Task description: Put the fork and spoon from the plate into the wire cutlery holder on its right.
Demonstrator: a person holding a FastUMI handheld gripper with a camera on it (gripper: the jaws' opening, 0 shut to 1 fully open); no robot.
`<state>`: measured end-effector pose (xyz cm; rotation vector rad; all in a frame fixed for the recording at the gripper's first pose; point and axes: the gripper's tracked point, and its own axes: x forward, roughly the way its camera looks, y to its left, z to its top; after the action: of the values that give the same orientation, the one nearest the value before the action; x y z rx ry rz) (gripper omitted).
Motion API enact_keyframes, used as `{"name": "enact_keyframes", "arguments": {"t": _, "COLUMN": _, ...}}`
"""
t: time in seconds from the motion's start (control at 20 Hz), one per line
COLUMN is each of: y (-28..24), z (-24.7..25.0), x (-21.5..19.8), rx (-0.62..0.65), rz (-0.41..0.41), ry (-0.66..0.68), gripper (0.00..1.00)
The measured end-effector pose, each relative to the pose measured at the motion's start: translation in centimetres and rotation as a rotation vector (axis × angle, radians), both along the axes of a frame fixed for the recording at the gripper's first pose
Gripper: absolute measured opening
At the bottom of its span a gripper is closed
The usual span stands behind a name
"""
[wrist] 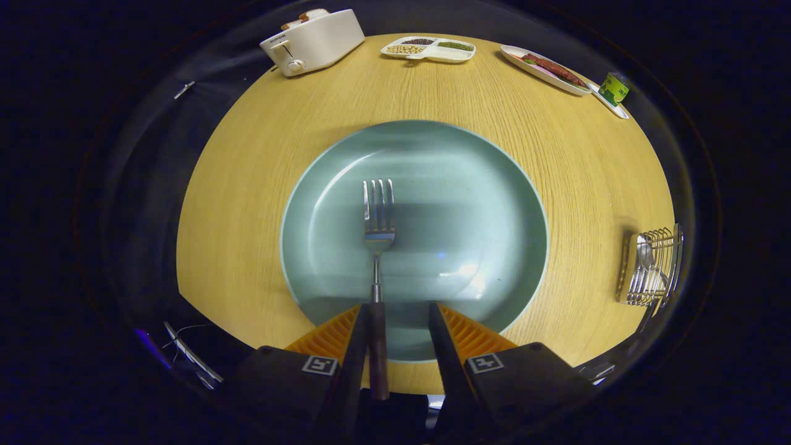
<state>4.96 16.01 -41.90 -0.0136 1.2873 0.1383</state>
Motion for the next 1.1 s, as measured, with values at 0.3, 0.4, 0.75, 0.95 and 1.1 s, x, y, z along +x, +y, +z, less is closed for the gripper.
{"name": "enact_keyframes", "arguments": {"t": 0.3, "y": -0.1, "z": -0.1, "x": 0.0, "rx": 0.021, "rz": 0.056, "ry": 0.027, "gripper": 0.12}}
{"name": "enact_keyframes", "arguments": {"t": 0.4, "y": 0.1, "z": 0.0, "x": 0.0, "rx": 0.025, "rz": 0.112, "ry": 0.012, "gripper": 0.10}}
{"name": "enact_keyframes", "arguments": {"t": 0.75, "y": 0.3, "z": 4.0, "x": 0.5, "rx": 0.139, "rz": 0.139, "ry": -0.029, "gripper": 0.07}}
{"name": "enact_keyframes", "arguments": {"t": 0.95, "y": -2.1, "z": 9.6, "x": 0.7, "rx": 0.185, "rz": 0.140, "ry": -0.052, "gripper": 0.07}}
{"name": "enact_keyframes", "arguments": {"t": 1.1, "y": -5.6, "z": 14.5, "x": 0.5, "rx": 0.205, "rz": 0.137, "ry": -0.068, "gripper": 0.07}}
